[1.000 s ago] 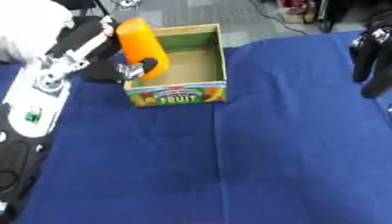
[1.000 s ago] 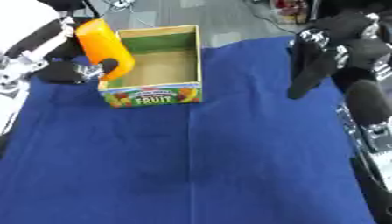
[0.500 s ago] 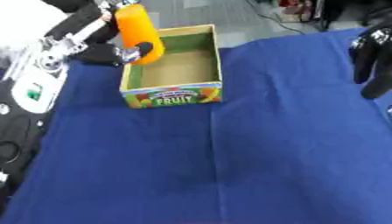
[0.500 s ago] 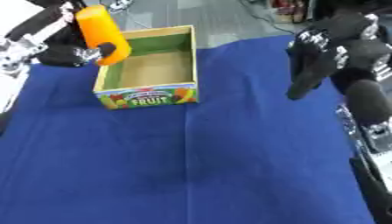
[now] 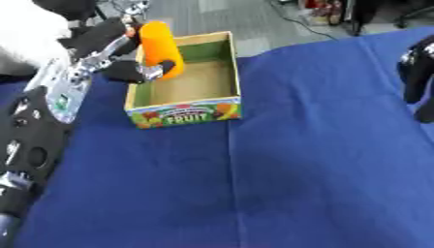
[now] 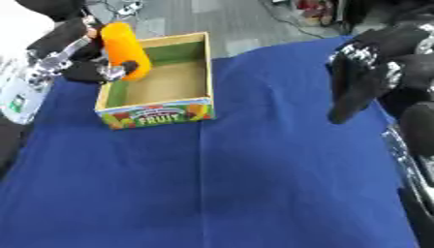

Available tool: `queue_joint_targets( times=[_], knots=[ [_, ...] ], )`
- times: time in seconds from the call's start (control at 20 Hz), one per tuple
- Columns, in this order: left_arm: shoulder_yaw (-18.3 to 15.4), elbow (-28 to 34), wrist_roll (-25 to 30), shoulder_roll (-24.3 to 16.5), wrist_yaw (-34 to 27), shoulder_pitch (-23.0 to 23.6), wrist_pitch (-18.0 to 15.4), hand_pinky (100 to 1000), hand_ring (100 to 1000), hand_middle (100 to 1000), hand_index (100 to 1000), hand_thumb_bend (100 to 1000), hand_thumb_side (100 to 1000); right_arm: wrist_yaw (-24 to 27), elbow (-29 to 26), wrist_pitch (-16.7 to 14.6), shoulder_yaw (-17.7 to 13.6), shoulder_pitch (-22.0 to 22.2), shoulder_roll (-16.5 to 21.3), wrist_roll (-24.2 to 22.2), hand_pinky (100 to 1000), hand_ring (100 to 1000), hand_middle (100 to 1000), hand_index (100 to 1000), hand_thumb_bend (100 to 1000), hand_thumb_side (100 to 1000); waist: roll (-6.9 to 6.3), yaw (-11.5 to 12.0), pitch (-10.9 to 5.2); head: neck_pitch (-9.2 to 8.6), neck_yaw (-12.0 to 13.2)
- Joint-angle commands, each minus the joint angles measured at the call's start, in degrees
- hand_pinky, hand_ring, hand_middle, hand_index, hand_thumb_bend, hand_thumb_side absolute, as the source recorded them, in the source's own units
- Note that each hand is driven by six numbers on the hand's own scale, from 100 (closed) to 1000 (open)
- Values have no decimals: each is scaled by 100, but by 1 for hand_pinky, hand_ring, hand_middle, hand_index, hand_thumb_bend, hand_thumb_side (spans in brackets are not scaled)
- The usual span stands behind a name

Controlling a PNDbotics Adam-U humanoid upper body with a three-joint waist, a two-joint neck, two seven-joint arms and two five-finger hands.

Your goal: Pick up objects on the table and place them in the box.

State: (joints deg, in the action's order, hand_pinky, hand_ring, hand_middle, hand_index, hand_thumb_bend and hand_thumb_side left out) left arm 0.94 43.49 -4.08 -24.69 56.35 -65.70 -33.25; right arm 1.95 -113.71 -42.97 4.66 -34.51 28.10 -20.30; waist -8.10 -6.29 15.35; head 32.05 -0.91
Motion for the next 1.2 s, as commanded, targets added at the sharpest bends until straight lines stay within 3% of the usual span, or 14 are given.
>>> queue_joint_targets(
  times=[0.05,0.3,0.35,0.4,0.45,0.5,0.55,0.6,0.65,0.7,0.8,1.2],
  knots=[
    [-225,-332,-413,-71,482,-194,56,100,100,144,377,283,769,54,-88,-68,4,-171,8,-118,100,249,201,468,100,1000,10,-45,-49,-134,108],
    [-458,-708,-995,-41,937,-225,404,100,100,182,394,294,718,75,-88,-65,-10,-253,-37,-159,100,249,201,468,100,1000,-16,-142,41,-209,173],
    [-479,-762,-1095,-39,996,-226,467,100,100,222,432,367,628,76,-88,-65,-12,-264,-41,-165,100,249,201,468,100,1000,-18,-153,52,-216,178],
    [-488,-820,-1153,-42,1048,-224,527,100,146,293,494,444,595,75,-88,-65,-14,-271,-45,-169,100,249,201,468,100,1000,-18,-160,61,-217,184],
    [-487,-872,-1174,-45,1101,-229,586,147,331,447,607,626,589,75,-88,-65,-16,-274,-46,-173,100,249,201,468,100,1000,-17,-163,66,-215,187],
    [-482,-933,-1144,-49,1150,-233,651,371,476,565,686,741,623,73,-88,-65,-17,-275,-46,-177,100,248,201,468,100,1000,-17,-163,70,-211,189],
    [-478,-978,-1089,-50,1195,-245,714,468,541,626,723,798,648,72,-88,-65,-18,-275,-46,-180,100,248,201,468,100,1000,-17,-162,72,-207,191],
    [-474,-1026,-997,-56,1247,-251,800,743,754,805,836,1000,776,71,-88,-65,-19,-275,-45,-183,100,249,201,468,100,1000,-17,-162,73,-206,194],
    [-473,-1058,-896,-61,1299,-261,894,906,872,895,909,1000,834,69,-88,-65,-22,-276,-44,-184,100,249,201,468,100,1000,-17,-162,73,-207,196],
    [-472,-1077,-782,-64,1349,-271,986,1000,981,973,987,1000,909,67,-88,-66,-24,-276,-42,-185,100,249,202,468,100,1000,-17,-159,73,-208,195],
    [-476,-1061,-602,-72,1398,-300,1083,1000,1000,1000,1000,1000,998,62,-88,-66,-28,-273,-35,-184,100,249,202,468,100,1000,-20,-147,71,-208,183],
    [-532,-834,-484,-244,1093,-444,1091,1000,1000,1000,1000,1000,991,19,-88,-61,-55,-221,27,-163,100,250,203,468,100,1000,-39,-44,34,-177,106]
  ],
)
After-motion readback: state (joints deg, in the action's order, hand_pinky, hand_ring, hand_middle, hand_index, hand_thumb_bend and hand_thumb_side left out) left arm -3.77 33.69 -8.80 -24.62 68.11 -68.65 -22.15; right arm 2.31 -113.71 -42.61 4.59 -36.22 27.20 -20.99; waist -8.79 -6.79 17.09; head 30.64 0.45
